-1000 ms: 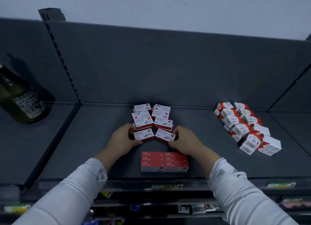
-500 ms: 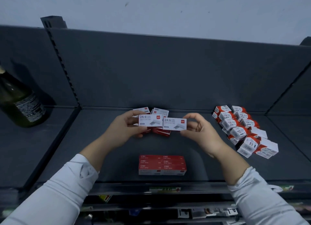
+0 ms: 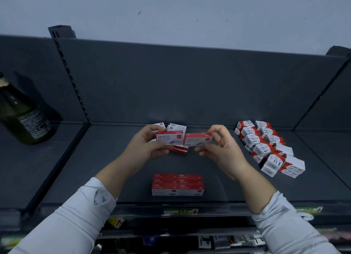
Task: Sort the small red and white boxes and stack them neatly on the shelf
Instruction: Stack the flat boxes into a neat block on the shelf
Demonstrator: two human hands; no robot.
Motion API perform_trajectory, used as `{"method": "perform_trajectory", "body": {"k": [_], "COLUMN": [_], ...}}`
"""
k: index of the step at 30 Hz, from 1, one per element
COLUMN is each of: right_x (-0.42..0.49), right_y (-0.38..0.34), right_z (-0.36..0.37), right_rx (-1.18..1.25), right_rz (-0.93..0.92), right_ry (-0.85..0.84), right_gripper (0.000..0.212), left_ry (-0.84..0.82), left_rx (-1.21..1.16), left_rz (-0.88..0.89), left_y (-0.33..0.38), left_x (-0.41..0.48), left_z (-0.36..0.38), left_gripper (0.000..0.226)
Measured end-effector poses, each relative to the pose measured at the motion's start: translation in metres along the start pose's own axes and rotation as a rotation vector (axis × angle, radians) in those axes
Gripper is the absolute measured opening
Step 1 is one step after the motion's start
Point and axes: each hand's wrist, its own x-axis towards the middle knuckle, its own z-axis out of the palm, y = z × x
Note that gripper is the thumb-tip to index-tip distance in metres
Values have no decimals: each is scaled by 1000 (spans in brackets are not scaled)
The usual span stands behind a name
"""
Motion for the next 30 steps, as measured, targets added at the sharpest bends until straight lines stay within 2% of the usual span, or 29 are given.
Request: {"method": "perform_trajectory", "body": {"k": [3,5,8,13,18,26,30], "right_x": [-1,-2,-3,-5,-6,-9,-11], "right_y": [3,4,4,2,0,4,4], "right_z": [-1,0,1,-1,4,13,17], "right_rx": [-12,-8,-24,-266,-204,-71,-60], "right_rz": [-24,-29,-28,-115,-121,-77,-46], "right_ry": [33,34,54,100,137,128,128], "right_gripper": [29,30,22,22,34,31,31], "left_ry": [8,16,21,11,18,-26,-61], "left_rx": [2,26,88,176,94,15,-14], "left_rz": [19,45,75,101,73,69,-18], "left_y": [1,-1,-3,1,0,3,7], "left_x": [-2,-2,-3,-7,-9,-16,-22], "left_z": [4,5,3,2,3,4,4], "left_gripper": [8,6,17,42,51,52,60]}}
